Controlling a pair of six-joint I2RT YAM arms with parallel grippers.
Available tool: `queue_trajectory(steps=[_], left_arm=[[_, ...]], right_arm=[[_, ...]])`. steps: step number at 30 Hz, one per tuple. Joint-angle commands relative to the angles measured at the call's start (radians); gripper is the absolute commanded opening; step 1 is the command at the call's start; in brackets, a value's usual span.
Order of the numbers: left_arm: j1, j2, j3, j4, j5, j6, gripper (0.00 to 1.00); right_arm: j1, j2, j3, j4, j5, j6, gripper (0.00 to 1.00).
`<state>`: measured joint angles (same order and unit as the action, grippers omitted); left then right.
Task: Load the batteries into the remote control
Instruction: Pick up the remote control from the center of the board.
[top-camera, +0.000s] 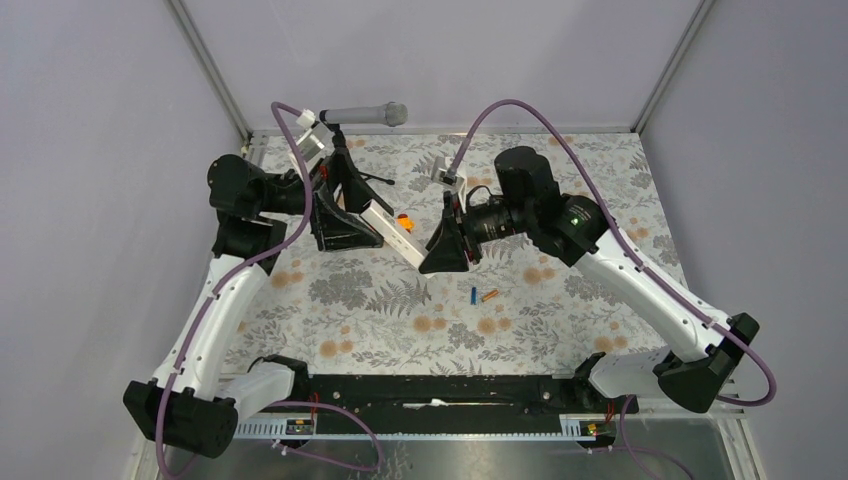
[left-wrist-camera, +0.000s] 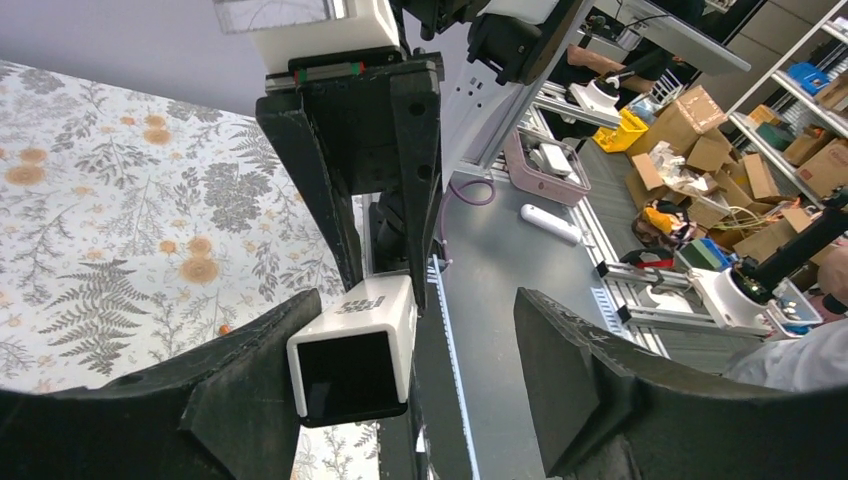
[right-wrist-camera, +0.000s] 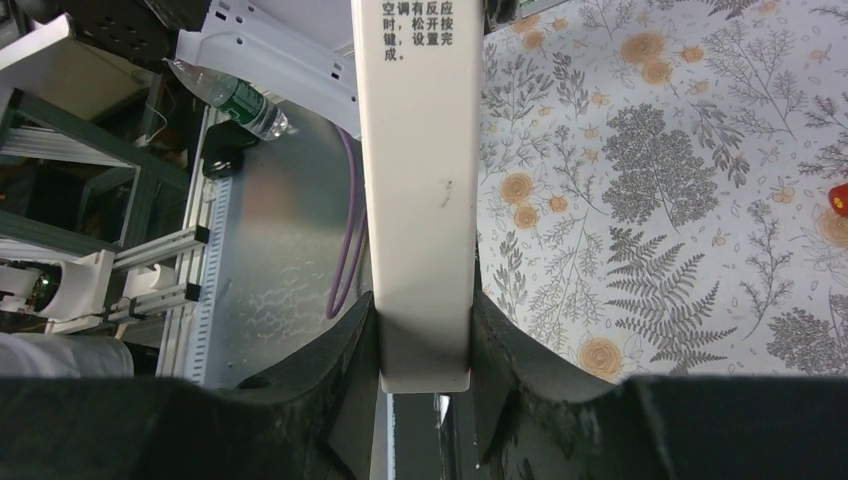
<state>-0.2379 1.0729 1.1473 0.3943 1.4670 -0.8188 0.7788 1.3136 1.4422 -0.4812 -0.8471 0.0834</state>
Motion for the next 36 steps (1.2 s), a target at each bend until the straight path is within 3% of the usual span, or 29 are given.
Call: queue_trajectory(steps=[1, 4, 13, 20, 27, 36], left_arm=[[-0.005, -0.011, 0.005, -0.045, 0.022, 0.047, 0.76], [-0.006, 0.0, 0.009, -0.055, 0.009, 0.045, 0.77], [-0.006, 0.016, 0.031, -0.083, -0.001, 0.044, 0.53], [-0.006, 0.033, 0.041, -0.086, 0.002, 0.044, 0.53], [-0.006, 0.03, 0.027, -0.081, 0.017, 0.048, 0.42], [-0.006, 0.028, 0.026, -0.081, 0.023, 0.047, 0.06]], right_arm=[[-0.003, -0.008, 0.059, 0.047, 0.014, -0.028, 0.26], [-0.003, -0.015, 0.067, 0.032, 0.018, -0.045, 0.26], [-0.002, 0.031, 0.14, -0.092, 0.076, -0.135, 0.26], [-0.001, 0.064, 0.192, -0.184, 0.098, -0.185, 0.25], [0.0, 0.061, 0.196, -0.184, 0.121, -0.192, 0.24], [0.0, 0.064, 0.198, -0.196, 0.128, -0.196, 0.25]])
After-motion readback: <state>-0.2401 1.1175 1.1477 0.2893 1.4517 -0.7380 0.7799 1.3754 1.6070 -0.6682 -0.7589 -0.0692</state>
